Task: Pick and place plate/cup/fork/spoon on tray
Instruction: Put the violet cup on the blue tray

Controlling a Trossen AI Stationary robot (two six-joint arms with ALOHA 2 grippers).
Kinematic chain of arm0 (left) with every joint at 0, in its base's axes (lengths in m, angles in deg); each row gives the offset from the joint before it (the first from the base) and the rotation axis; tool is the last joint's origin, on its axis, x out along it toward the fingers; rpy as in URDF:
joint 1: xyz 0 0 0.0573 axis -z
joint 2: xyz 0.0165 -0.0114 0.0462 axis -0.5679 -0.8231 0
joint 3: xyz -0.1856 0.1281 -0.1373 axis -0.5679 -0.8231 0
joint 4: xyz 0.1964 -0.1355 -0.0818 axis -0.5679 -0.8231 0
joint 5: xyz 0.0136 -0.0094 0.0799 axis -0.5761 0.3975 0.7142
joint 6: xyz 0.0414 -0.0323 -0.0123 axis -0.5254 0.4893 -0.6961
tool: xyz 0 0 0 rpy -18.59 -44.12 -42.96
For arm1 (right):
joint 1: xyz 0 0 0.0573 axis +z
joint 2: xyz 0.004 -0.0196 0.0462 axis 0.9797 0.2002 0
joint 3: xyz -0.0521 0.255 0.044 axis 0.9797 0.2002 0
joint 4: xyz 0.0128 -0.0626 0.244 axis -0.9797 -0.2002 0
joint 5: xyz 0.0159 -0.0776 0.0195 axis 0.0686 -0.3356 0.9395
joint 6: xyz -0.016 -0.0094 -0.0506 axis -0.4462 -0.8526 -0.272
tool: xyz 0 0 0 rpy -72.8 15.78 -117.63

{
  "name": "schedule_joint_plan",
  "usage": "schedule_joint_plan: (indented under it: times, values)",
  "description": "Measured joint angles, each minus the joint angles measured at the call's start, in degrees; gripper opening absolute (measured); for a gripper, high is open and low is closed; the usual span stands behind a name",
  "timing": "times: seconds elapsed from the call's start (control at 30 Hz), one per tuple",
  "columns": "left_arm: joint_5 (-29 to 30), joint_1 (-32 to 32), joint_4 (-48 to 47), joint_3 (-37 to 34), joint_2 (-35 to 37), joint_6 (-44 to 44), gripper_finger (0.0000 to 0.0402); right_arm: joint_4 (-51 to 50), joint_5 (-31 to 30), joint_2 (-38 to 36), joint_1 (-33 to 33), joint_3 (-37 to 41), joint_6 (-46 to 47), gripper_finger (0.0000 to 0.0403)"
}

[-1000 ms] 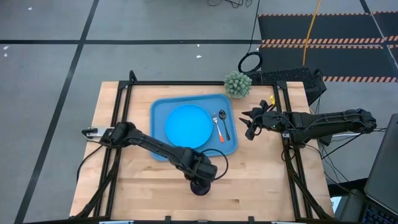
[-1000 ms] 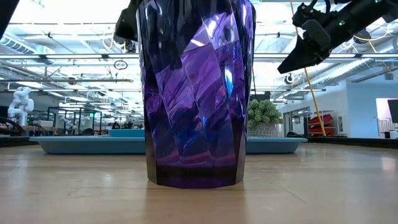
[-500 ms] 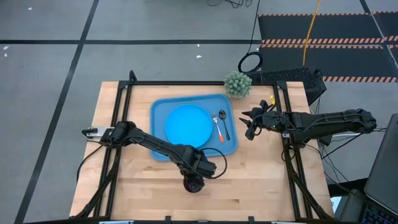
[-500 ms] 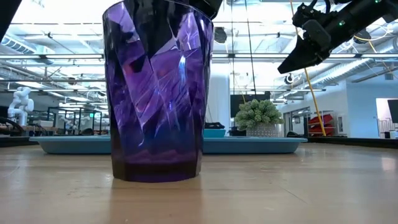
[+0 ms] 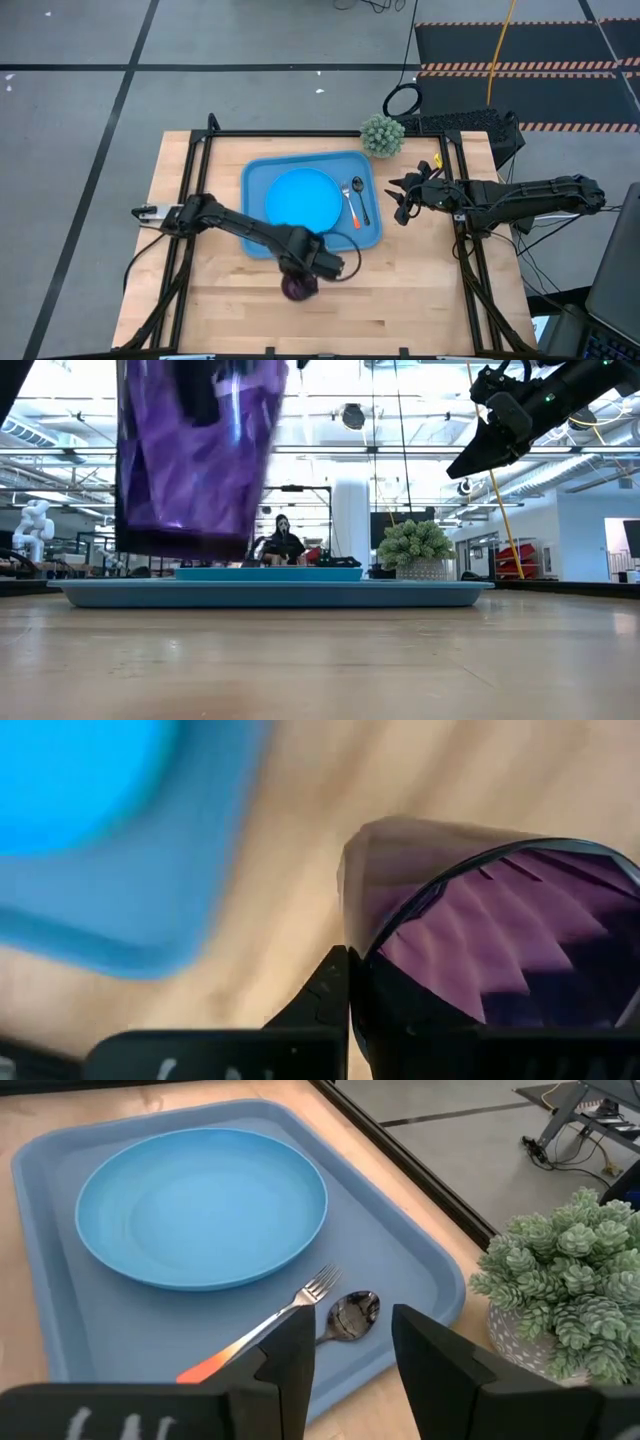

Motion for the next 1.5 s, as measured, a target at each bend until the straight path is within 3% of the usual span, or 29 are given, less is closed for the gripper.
schedule_joint_plan:
  times: [0.37, 0.67, 1.23, 1.5]
  values:
    - [8.0, -10.2, 1.0, -0.1, 10.1, -5.0, 0.0008, -0.9, -0.1, 0.0, 0.0, 0.0, 0.0, 0.0130]
    - [18.2, -20.8, 1.1, -0.1, 18.9, -8.6, 0.0008, -2.1, -0.2, 0.0, 0.0, 0.0, 0.0, 0.0130]
    - [15.7, -46.7, 1.2, -0.8, 19.4, -24.6, 0.0008, -3.3, -0.1, 0.0, 0.0, 0.3, 0.0, 0.0130]
    - [13.2, -54.6, 1.0, -15.8, 20.9, -28.0, 0.0008, -4.0, 0.0, 0.0, 0.0, 2.6, 1.3, 0.0130]
